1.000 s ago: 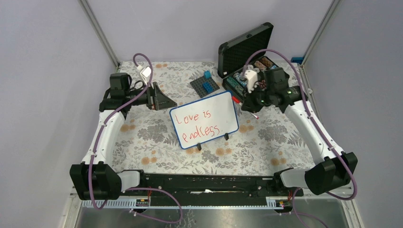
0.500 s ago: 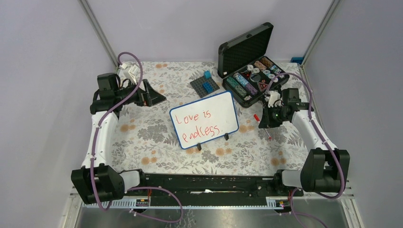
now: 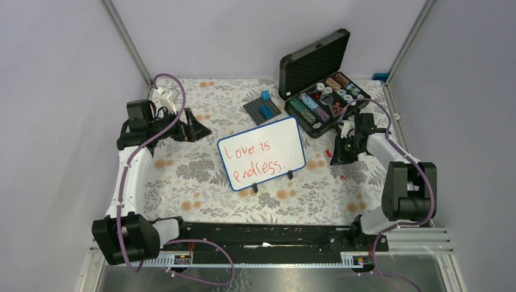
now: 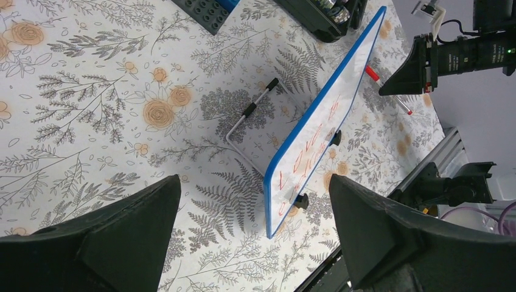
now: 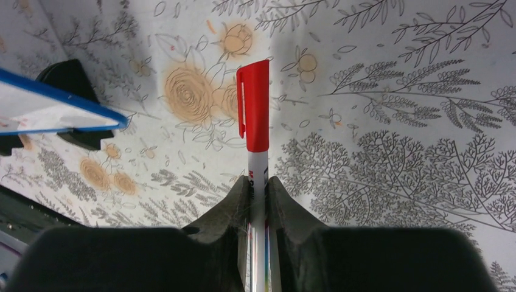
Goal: Write a sentence on the whiteboard
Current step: Put down the whiteboard marker at the center of the board.
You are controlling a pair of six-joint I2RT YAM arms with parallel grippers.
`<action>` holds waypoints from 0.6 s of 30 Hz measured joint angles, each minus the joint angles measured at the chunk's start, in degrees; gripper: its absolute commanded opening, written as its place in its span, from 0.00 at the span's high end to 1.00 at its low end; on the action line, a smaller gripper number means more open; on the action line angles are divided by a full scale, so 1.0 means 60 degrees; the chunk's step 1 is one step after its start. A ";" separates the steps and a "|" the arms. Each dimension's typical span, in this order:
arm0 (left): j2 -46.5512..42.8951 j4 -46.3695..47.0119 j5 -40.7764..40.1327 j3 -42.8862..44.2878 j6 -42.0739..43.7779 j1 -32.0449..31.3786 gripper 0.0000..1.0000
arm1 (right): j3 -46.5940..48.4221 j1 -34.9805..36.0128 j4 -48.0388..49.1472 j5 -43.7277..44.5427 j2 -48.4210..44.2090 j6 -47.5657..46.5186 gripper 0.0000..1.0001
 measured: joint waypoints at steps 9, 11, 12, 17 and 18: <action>0.0040 -0.0189 -0.0076 -0.0226 0.0284 0.0051 0.01 | 0.0029 0.0000 0.0539 0.0142 0.0991 0.0484 0.79; 0.0124 -0.0200 -0.0073 -0.0251 0.0364 0.0076 0.01 | 0.0040 0.0000 0.0554 0.0124 0.1213 0.0554 0.70; 0.0153 -0.0204 -0.0073 -0.0280 0.0401 0.0091 0.01 | 0.0040 0.0000 0.0572 0.0124 0.1319 0.0594 0.68; 0.0219 -0.0215 -0.0076 -0.0357 0.0525 0.0120 0.01 | 0.0040 0.0000 0.0681 0.0106 0.1453 0.0772 0.61; 0.0219 -0.0215 -0.0076 -0.0357 0.0550 0.0120 0.01 | 0.0040 0.0000 0.0710 0.0091 0.1453 0.0801 0.59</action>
